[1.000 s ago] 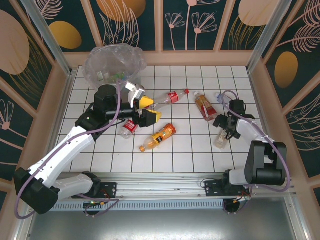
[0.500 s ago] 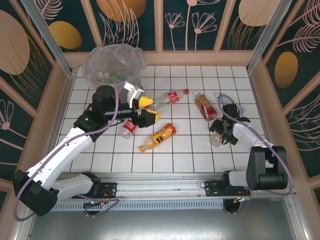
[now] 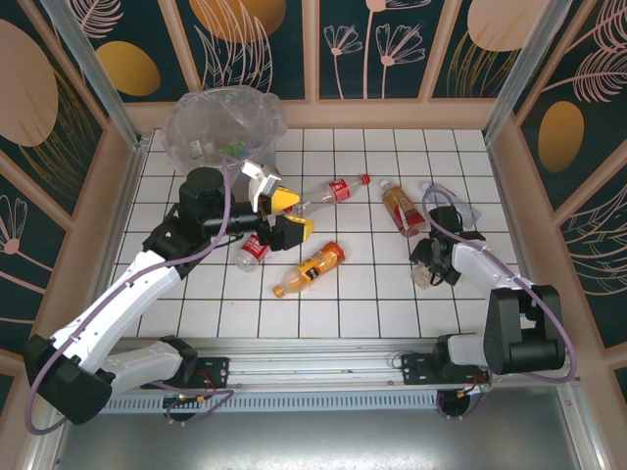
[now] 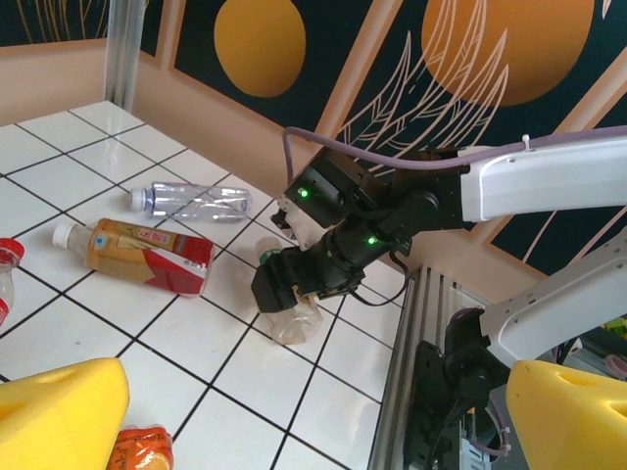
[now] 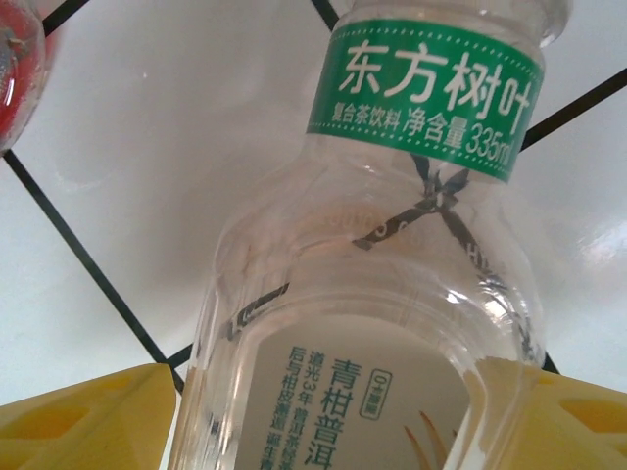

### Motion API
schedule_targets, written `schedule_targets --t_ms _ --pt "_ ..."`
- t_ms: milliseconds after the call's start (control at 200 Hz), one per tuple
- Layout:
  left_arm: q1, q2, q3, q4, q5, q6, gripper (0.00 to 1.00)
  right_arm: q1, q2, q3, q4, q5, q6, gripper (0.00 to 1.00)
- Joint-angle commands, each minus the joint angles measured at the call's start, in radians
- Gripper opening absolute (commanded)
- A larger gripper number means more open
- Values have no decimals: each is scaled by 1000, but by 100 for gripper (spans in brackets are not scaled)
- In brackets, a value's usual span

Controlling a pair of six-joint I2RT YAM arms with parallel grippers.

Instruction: Put the plastic bottles in the bin

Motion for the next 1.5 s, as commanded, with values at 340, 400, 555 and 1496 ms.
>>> schedule_targets --t_ms 340,400,555,1496 --pt "-3 -10 -10 17 18 8 98 -46 -14 -21 13 35 -15 73" --pt "-4 -6 -9 17 18 8 99 -47 -25 -25 22 40 -18 70" --pt "-4 0 -12 23 25 1 98 -41 -90 -20 41 50 -37 65" --pt "-3 129 -163 597 -56 -490 98 125 -505 141 379 -908 -263 58"
